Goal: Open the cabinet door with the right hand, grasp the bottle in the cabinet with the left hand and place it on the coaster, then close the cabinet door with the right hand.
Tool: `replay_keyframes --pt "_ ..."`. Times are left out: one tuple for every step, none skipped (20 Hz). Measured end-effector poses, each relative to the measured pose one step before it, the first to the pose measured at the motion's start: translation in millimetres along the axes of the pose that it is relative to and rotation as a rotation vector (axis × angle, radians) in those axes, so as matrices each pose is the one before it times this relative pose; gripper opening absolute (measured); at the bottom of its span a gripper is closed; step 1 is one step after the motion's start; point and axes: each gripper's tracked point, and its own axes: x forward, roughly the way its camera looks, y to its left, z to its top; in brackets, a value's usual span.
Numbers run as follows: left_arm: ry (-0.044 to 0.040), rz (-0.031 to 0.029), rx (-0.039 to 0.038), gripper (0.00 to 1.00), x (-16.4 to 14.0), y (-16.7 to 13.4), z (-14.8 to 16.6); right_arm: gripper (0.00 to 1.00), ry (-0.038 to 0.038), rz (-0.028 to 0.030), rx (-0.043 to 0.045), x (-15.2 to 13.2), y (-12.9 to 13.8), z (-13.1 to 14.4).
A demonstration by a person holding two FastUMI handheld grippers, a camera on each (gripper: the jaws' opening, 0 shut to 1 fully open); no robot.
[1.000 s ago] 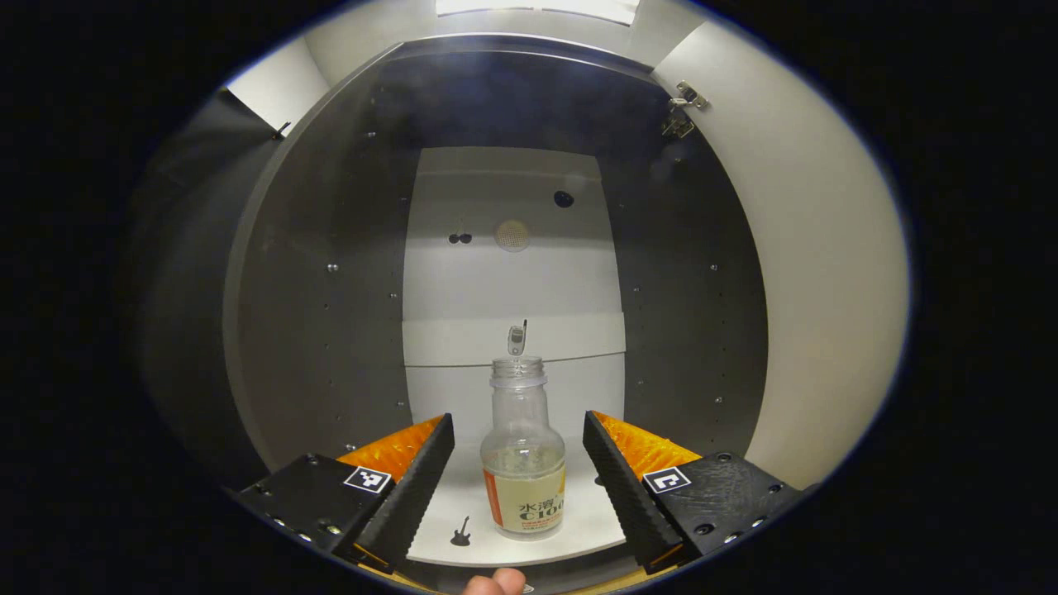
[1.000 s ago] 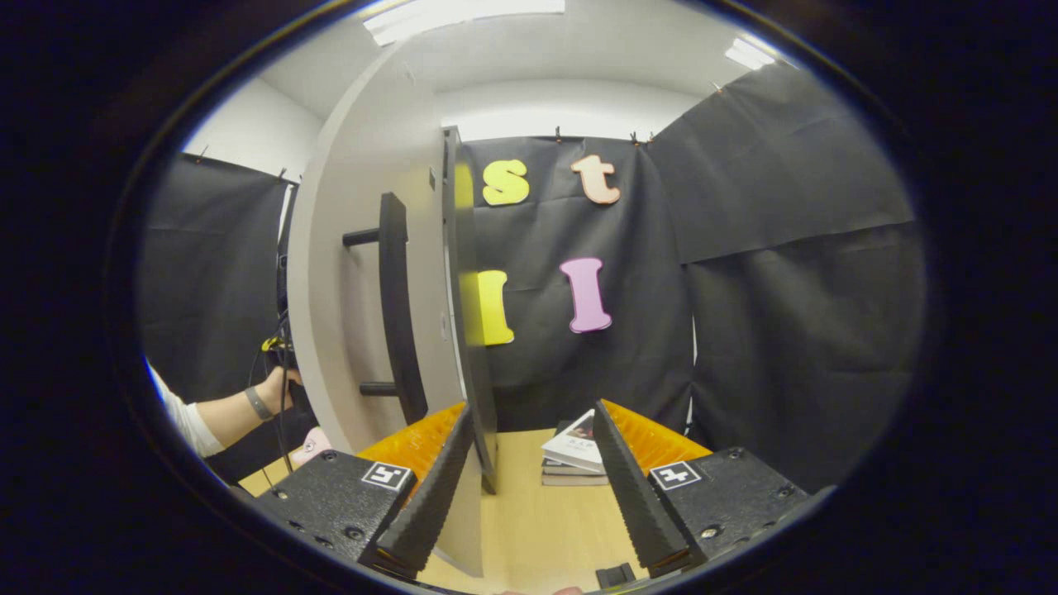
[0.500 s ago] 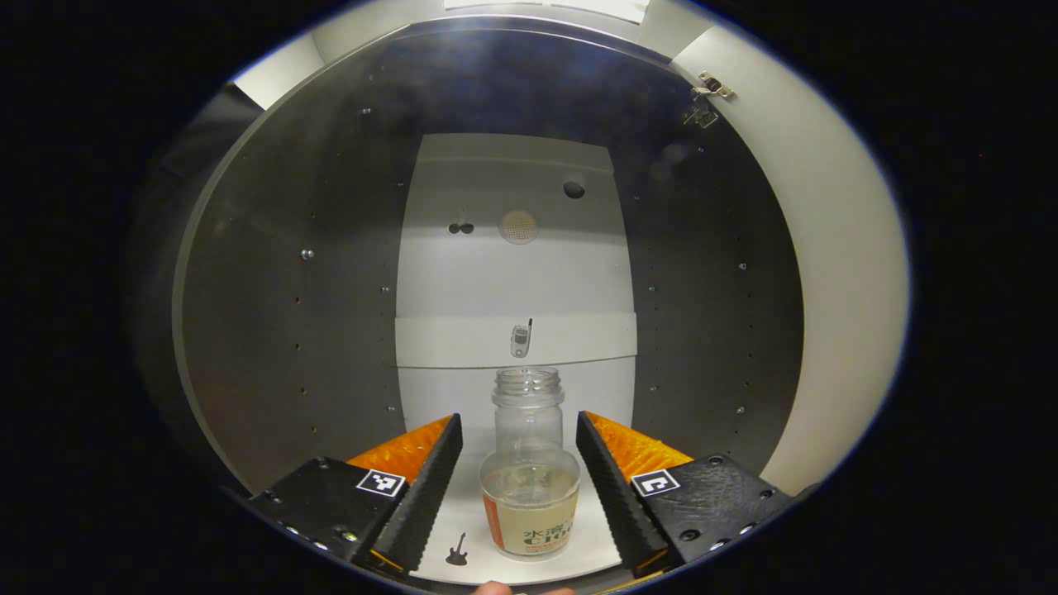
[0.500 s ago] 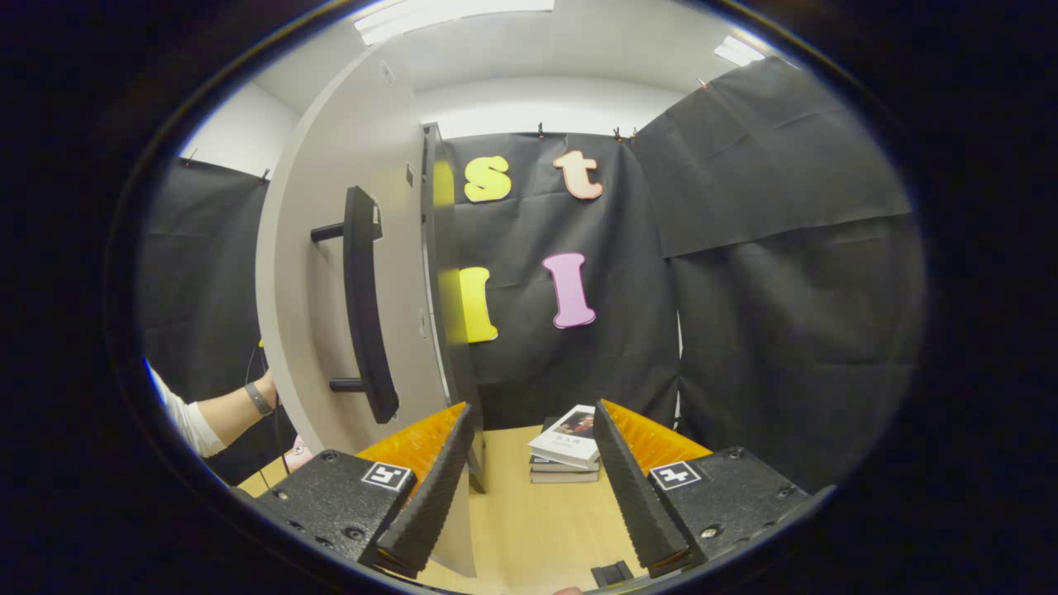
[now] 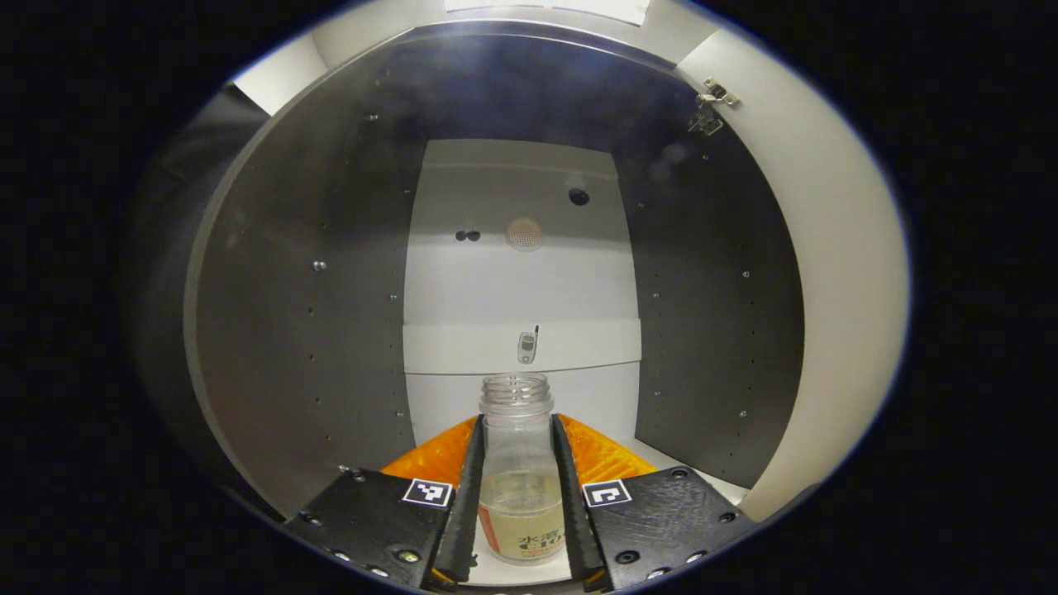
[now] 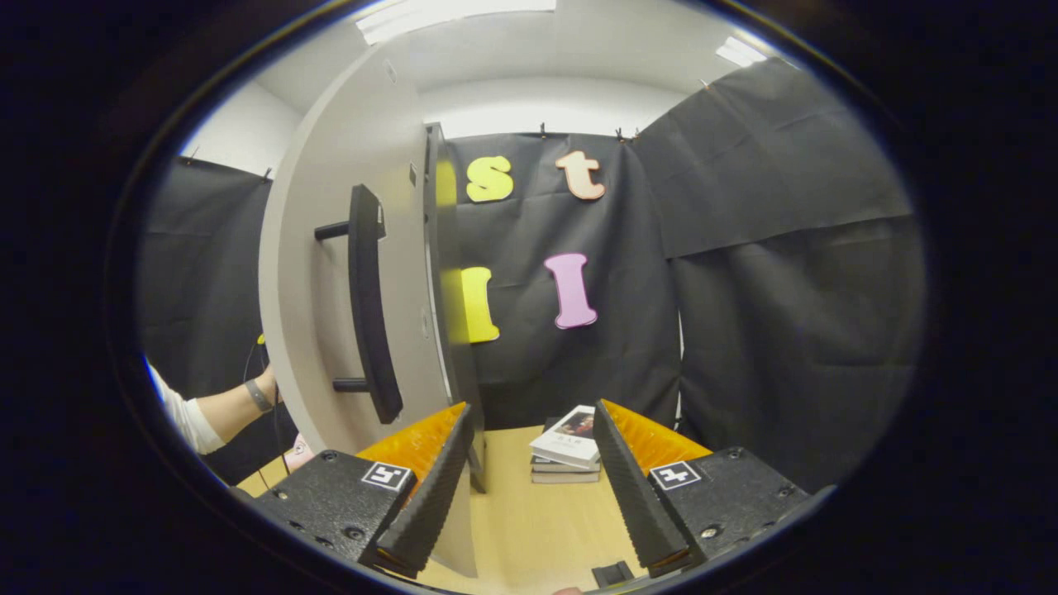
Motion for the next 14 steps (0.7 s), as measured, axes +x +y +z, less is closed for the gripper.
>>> replay_keyframes --pt "-0.00751 -0.00028 -0.00630 0.43 -5.90 1.79 4.71 0.90 0.00050 0.00205 -0.00200 -0.29 0.17 -0.41" --pt "-0.00195 -0.00403 -0.00889 0.43 -6.78 0.97 3.47 0.90 -0.00112 0.00320 -0.00153 -1.06 1.10 0.27" --pt "-0.00120 -0.00413 -0.00639 0.43 -7.14 2.50 2.71 0.90 -0.00208 0.00497 -0.00213 -0.79 2.32 0.54" --pt "-0.00403 -0.00024 -0.00559 0.43 -9.39 3.28 3.03 0.90 -0.00303 0.00640 -0.00474 -0.97 1.88 0.30" --pt "-0.01031 0.00812 -0.00410 0.43 -9.92 4.60 2.27 0.90 -0.00500 0.00327 -0.00765 -0.48 1.14 0.35" --pt "-0.00856 0.01648 0.00321 0.43 -11.50 7.45 2.26 0.90 -0.00392 -0.00113 -0.00974 -0.67 0.12 0.29" --pt "-0.01057 0.01975 0.00595 0.43 -12.79 7.78 -0.50 0.90 -0.00396 -0.00129 -0.00969 0.01 0.71 -0.17" --pt "-0.00592 0.01616 0.00486 0.43 -13.17 7.95 -1.94 0.90 -0.00484 0.00310 -0.00533 -0.62 1.49 1.10" --pt "-0.00411 0.01231 0.00314 0.43 -12.04 5.71 -2.47 0.90 -0.00620 0.00811 0.00147 0.29 3.22 2.13" --pt "0.00442 0.01110 0.00495 0.43 -13.42 7.08 -6.38 0.90 -0.00509 0.01143 0.00599 0.00 3.99 2.71" --pt "0.00906 0.01212 0.00574 0.43 -13.24 7.41 -8.52 0.90 -0.00524 0.01071 0.00581 -0.45 2.84 1.51" --pt "0.00896 0.01353 0.00445 0.43 -13.43 7.87 -9.14 0.90 -0.00373 0.00667 0.00316 0.15 1.92 1.86" --pt "-0.00361 0.01474 0.00642 0.43 -11.77 7.60 -7.47 0.90 -0.00187 -0.00231 -0.00290 -0.33 -1.15 0.76" --pt "-0.00689 0.03231 0.01659 0.43 -10.05 10.80 -7.63 0.90 -0.00389 -0.00016 -0.00455 -1.48 -0.13 1.84"
